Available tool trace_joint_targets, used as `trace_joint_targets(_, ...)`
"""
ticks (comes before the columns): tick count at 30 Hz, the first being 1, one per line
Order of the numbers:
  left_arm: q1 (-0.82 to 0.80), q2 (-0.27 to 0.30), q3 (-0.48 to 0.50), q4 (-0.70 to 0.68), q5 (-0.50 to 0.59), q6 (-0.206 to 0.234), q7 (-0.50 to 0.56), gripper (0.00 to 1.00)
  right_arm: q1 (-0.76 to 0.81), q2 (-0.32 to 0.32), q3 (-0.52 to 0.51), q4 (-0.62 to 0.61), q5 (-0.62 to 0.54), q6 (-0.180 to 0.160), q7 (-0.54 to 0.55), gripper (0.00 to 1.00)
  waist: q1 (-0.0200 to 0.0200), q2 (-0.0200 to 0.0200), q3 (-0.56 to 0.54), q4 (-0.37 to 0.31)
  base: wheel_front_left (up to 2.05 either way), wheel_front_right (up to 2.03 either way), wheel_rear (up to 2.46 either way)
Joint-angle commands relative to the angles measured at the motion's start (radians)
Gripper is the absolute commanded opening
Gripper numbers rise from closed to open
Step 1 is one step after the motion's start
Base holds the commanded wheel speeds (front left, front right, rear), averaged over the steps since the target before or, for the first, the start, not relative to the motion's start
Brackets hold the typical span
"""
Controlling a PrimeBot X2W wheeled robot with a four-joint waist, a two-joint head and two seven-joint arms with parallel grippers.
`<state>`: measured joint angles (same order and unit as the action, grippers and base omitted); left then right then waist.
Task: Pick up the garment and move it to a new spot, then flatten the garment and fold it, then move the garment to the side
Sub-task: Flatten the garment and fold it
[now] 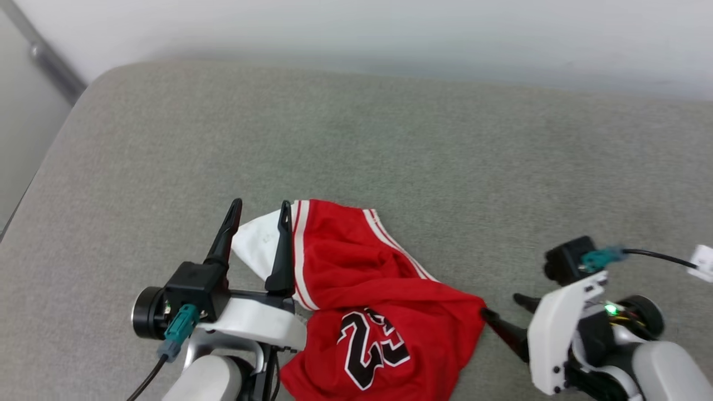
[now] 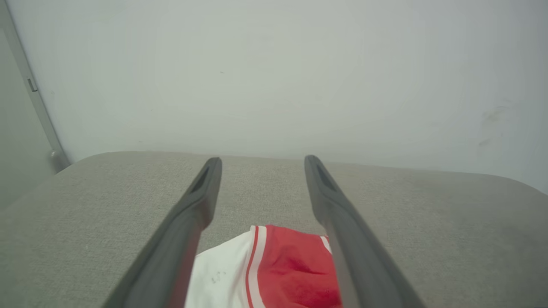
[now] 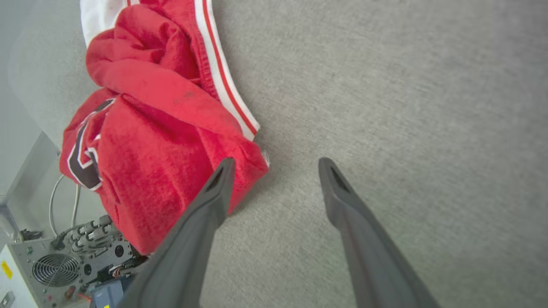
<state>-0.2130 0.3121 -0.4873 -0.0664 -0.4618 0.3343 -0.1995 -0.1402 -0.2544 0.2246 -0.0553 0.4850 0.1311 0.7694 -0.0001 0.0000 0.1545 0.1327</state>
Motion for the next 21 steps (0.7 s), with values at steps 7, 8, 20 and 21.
trace_joint_targets(7,-0.042,-0.032,-0.009,0.035,0.002,-0.010,-0.026,1.00,-0.100,-0.022,0.156,0.157,0.056,-0.001,0.033,1.00,0.0001,0.0000,0.068,0.060,0.00,0.00,0.00)
trace_joint_targets(8,-0.043,-0.034,-0.010,0.040,0.002,-0.013,-0.027,1.00,-0.108,-0.020,0.165,0.182,0.055,-0.001,0.038,1.00,0.0001,0.0000,0.072,0.063,0.00,0.00,0.00)
trace_joint_targets(20,-0.043,-0.051,-0.009,0.072,-0.010,-0.020,-0.043,1.00,-0.177,-0.028,0.205,0.317,0.064,-0.002,0.028,0.00,0.0001,0.0000,0.079,0.048,0.00,0.00,0.00)
trace_joint_targets(21,-0.044,-0.051,-0.009,0.073,-0.010,-0.019,-0.044,1.00,-0.197,-0.041,0.192,0.310,0.054,-0.003,0.009,0.00,0.0001,0.0000,0.077,0.043,0.00,0.00,0.00)
